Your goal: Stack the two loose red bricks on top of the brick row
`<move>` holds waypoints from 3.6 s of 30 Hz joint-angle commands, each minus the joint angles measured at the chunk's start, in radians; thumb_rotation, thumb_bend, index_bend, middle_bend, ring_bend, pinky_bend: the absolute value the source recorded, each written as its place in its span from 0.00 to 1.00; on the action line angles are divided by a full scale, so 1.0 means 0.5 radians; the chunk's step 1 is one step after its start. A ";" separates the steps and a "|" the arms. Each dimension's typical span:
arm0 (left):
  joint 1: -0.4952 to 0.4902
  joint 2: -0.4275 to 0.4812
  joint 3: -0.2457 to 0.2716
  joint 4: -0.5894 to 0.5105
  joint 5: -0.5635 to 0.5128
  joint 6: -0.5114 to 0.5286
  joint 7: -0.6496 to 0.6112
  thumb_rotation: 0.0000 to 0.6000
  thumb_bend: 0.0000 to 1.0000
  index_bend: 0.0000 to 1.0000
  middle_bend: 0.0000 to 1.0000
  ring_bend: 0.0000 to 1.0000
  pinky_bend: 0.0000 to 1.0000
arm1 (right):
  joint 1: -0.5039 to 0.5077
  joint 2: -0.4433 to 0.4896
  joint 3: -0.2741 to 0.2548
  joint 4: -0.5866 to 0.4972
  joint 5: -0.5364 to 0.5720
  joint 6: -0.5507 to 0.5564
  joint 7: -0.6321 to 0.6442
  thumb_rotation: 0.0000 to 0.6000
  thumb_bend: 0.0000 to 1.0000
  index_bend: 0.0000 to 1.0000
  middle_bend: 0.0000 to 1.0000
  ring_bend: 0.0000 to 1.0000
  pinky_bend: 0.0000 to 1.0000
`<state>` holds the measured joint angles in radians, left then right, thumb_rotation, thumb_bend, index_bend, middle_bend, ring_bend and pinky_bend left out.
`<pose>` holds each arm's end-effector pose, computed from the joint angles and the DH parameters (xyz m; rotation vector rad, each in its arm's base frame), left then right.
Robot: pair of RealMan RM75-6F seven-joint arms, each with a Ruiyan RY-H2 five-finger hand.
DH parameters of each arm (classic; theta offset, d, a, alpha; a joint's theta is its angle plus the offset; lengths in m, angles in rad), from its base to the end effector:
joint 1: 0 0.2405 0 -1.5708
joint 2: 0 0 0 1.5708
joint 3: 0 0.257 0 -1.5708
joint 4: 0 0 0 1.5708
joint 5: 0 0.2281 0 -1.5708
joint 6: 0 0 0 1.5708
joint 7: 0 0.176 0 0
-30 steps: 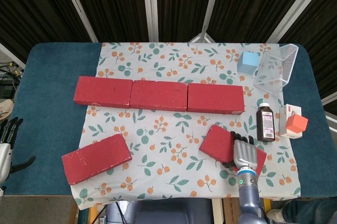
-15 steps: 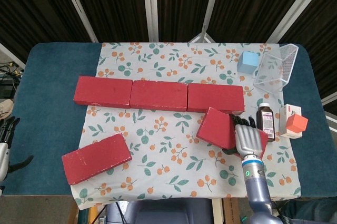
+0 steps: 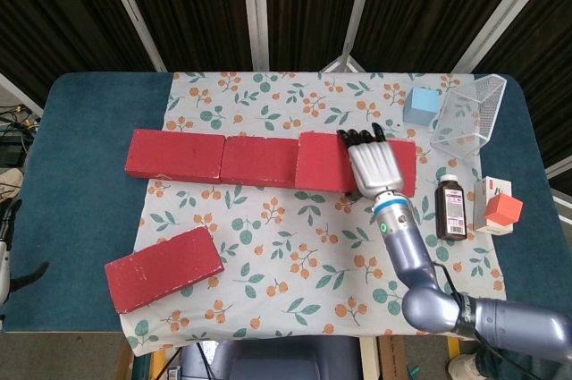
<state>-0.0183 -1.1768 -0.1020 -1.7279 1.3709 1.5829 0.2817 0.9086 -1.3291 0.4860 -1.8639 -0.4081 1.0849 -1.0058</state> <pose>-0.3135 0.2006 0.1450 -1.2054 -0.8325 -0.7699 -0.0536 -0.4146 0.0508 1.6921 -0.8930 0.7383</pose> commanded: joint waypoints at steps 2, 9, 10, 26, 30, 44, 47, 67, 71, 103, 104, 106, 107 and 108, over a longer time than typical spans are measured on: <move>-0.019 -0.032 -0.028 0.010 -0.068 -0.027 0.067 1.00 0.00 0.06 0.05 0.00 0.10 | 0.230 -0.079 0.056 0.293 0.186 -0.239 -0.039 1.00 0.05 0.36 0.35 0.30 0.00; -0.028 -0.061 -0.052 0.015 -0.137 -0.029 0.142 1.00 0.00 0.06 0.05 0.00 0.10 | 0.427 -0.199 0.017 0.622 0.373 -0.420 0.018 1.00 0.05 0.37 0.35 0.30 0.00; -0.024 -0.060 -0.053 0.012 -0.138 -0.019 0.142 1.00 0.00 0.06 0.05 0.00 0.10 | 0.461 -0.225 -0.006 0.684 0.396 -0.443 0.022 1.00 0.05 0.37 0.35 0.30 0.00; -0.028 -0.068 -0.042 0.014 -0.137 -0.017 0.178 1.00 0.00 0.06 0.05 0.00 0.10 | 0.657 -0.435 -0.228 1.106 0.567 -0.634 0.132 1.00 0.05 0.38 0.35 0.30 0.00; -0.030 -0.071 -0.041 0.013 -0.139 -0.019 0.188 1.00 0.00 0.06 0.05 0.00 0.10 | 0.676 -0.464 -0.255 1.176 0.597 -0.661 0.155 1.00 0.05 0.38 0.35 0.30 0.00; -0.038 -0.079 -0.046 0.023 -0.158 -0.023 0.204 1.00 0.00 0.06 0.04 0.00 0.10 | 0.785 -0.544 -0.347 1.402 0.782 -0.715 0.169 1.00 0.05 0.38 0.35 0.30 0.00; -0.041 -0.080 -0.045 0.026 -0.161 -0.028 0.206 1.00 0.00 0.06 0.04 0.00 0.10 | 0.793 -0.547 -0.362 1.404 0.783 -0.721 0.178 1.00 0.06 0.38 0.35 0.30 0.00; -0.046 -0.081 -0.045 0.029 -0.168 -0.031 0.198 1.00 0.00 0.06 0.04 0.00 0.10 | 0.838 -0.560 -0.415 1.417 0.772 -0.745 0.285 1.00 0.05 0.38 0.35 0.30 0.00; -0.048 -0.082 -0.044 0.030 -0.170 -0.034 0.202 1.00 0.00 0.06 0.04 0.00 0.10 | 0.844 -0.560 -0.424 1.426 0.769 -0.752 0.294 1.00 0.05 0.39 0.35 0.30 0.00; -0.057 -0.110 -0.035 0.025 -0.181 -0.027 0.277 1.00 0.00 0.06 0.04 0.00 0.10 | 0.847 -0.600 -0.512 1.534 0.735 -0.876 0.438 1.00 0.05 0.39 0.34 0.26 0.00; -0.058 -0.111 -0.034 0.025 -0.181 -0.027 0.278 1.00 0.00 0.06 0.04 0.00 0.10 | 0.847 -0.599 -0.513 1.533 0.731 -0.876 0.444 1.00 0.05 0.38 0.33 0.25 0.00; -0.058 -0.111 -0.034 0.025 -0.180 -0.027 0.280 1.00 0.00 0.06 0.04 0.00 0.10 | 0.846 -0.598 -0.516 1.530 0.720 -0.878 0.460 1.00 0.05 0.33 0.30 0.22 0.00; -0.058 -0.111 -0.034 0.024 -0.182 -0.027 0.280 1.00 0.00 0.06 0.04 0.00 0.10 | 0.845 -0.597 -0.517 1.529 0.718 -0.881 0.467 1.00 0.05 0.31 0.29 0.21 0.00; -0.058 -0.111 -0.033 0.024 -0.183 -0.028 0.281 1.00 0.00 0.06 0.04 0.00 0.10 | 0.845 -0.596 -0.519 1.527 0.716 -0.885 0.473 1.00 0.05 0.30 0.28 0.20 0.00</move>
<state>-0.0473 -1.2323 -0.1187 -1.7158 1.2796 1.5687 0.4221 1.3314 -1.6276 0.2275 -1.0996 -0.0489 0.6437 -0.7712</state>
